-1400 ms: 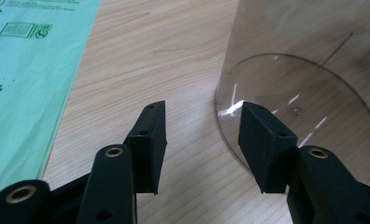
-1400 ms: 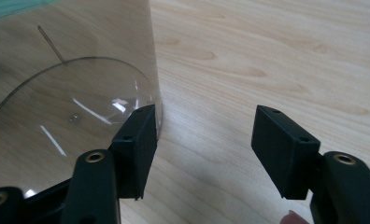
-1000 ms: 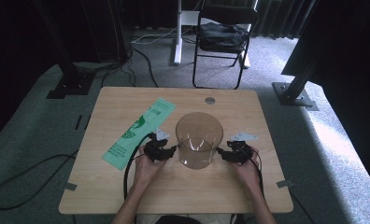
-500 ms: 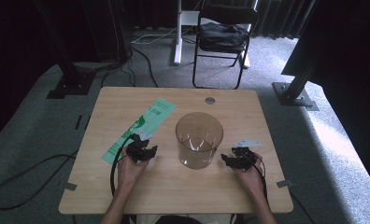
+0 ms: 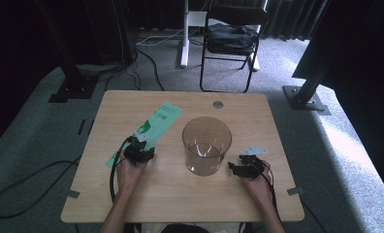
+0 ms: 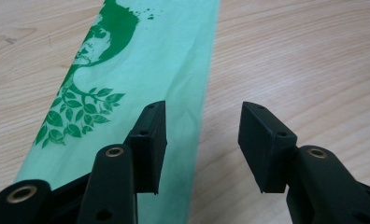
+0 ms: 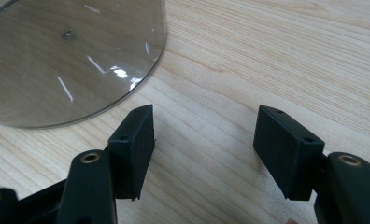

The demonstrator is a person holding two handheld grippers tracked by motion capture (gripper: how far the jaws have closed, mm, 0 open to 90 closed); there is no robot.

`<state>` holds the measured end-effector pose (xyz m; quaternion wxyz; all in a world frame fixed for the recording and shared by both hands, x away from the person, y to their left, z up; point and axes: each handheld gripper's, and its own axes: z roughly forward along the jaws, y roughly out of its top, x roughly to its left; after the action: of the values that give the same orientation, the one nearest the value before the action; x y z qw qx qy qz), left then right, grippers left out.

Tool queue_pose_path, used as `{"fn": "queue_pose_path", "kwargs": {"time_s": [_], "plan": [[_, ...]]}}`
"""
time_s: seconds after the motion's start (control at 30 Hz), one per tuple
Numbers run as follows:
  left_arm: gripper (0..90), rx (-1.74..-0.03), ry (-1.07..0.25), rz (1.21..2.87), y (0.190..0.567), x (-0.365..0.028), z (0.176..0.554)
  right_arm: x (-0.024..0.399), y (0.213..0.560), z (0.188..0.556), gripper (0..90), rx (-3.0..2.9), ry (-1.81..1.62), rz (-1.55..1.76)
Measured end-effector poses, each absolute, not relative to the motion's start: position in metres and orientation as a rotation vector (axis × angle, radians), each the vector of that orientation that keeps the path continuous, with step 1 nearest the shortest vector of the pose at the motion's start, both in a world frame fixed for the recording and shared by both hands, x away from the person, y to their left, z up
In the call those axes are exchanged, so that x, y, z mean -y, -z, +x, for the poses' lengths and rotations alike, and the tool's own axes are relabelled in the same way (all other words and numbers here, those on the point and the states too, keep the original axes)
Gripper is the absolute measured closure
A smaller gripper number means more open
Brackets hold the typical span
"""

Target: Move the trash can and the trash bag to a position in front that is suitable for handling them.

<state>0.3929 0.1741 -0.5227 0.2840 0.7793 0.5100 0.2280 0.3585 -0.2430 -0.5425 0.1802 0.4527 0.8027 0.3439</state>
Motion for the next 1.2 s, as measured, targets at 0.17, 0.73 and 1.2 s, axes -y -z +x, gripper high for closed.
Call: {"fn": "queue_pose_path", "kwargs": {"time_s": [0.17, 0.73, 1.2], "plan": [[52.4, -1.388, -0.595, 2.09, 0.529, -0.176, 0.4, 0.243, 0.543, 0.359, 37.1, -2.268, -0.976, 1.278], [68.9, -1.395, -0.541, 2.071, 0.531, -0.183, 0.412, 0.242, 0.544, 0.358, 36.0, -2.267, -0.987, 1.272], [90.0, -1.312, -0.508, 2.126, 0.531, -0.183, 0.4, 0.243, 0.544, 0.357, 35.9, -2.262, -0.999, 1.271]]}}
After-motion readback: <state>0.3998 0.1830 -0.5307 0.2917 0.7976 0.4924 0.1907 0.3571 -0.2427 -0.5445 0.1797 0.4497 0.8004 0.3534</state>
